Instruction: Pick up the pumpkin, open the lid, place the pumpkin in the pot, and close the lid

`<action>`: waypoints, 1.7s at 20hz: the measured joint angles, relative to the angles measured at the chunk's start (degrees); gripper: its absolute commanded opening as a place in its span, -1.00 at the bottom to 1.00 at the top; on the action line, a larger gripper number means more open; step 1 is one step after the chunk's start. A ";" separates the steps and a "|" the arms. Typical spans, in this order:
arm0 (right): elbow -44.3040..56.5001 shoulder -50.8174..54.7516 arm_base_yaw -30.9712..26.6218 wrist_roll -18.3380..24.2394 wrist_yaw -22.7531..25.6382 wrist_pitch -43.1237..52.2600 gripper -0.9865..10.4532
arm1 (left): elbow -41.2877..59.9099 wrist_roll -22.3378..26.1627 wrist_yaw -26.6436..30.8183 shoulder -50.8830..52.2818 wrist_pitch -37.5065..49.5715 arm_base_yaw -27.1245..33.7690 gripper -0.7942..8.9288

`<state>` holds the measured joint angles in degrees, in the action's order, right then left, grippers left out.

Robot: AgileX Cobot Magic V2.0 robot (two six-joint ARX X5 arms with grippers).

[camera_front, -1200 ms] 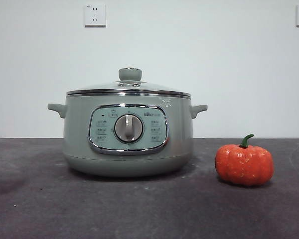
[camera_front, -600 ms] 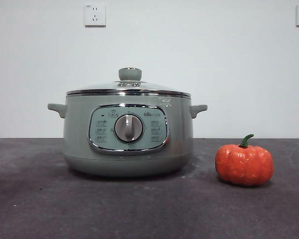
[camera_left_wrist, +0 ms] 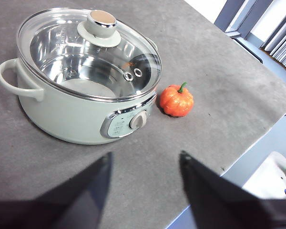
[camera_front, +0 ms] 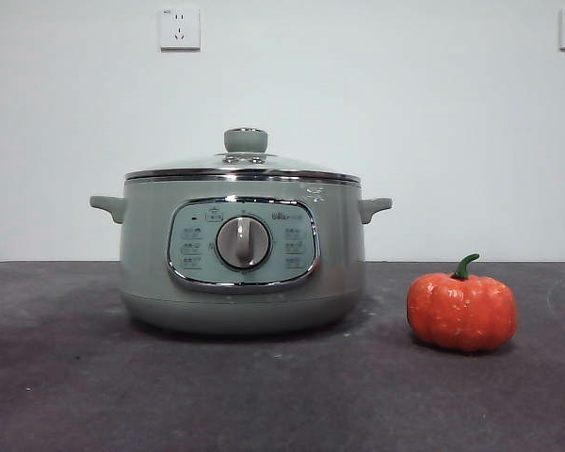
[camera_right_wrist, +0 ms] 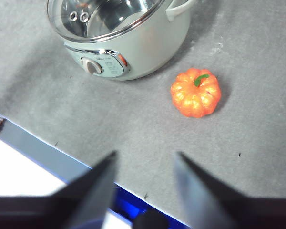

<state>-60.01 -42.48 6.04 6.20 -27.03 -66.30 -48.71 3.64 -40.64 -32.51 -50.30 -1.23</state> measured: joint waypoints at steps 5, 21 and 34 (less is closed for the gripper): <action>0.00 -1.64 0.02 -0.83 0.00 0.55 0.38 | 0.00 0.02 0.00 0.00 0.00 0.00 0.78; -0.09 -35.06 14.14 -0.98 15.65 22.51 0.38 | 0.00 0.26 0.02 0.00 -0.02 0.00 0.78; -0.11 -53.33 16.44 -0.81 22.75 30.77 0.32 | 0.00 0.26 0.02 0.00 -0.02 0.00 0.78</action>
<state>-60.12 -95.81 22.48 5.39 -4.27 -35.53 -48.71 3.90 -40.62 -32.51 -50.33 -1.23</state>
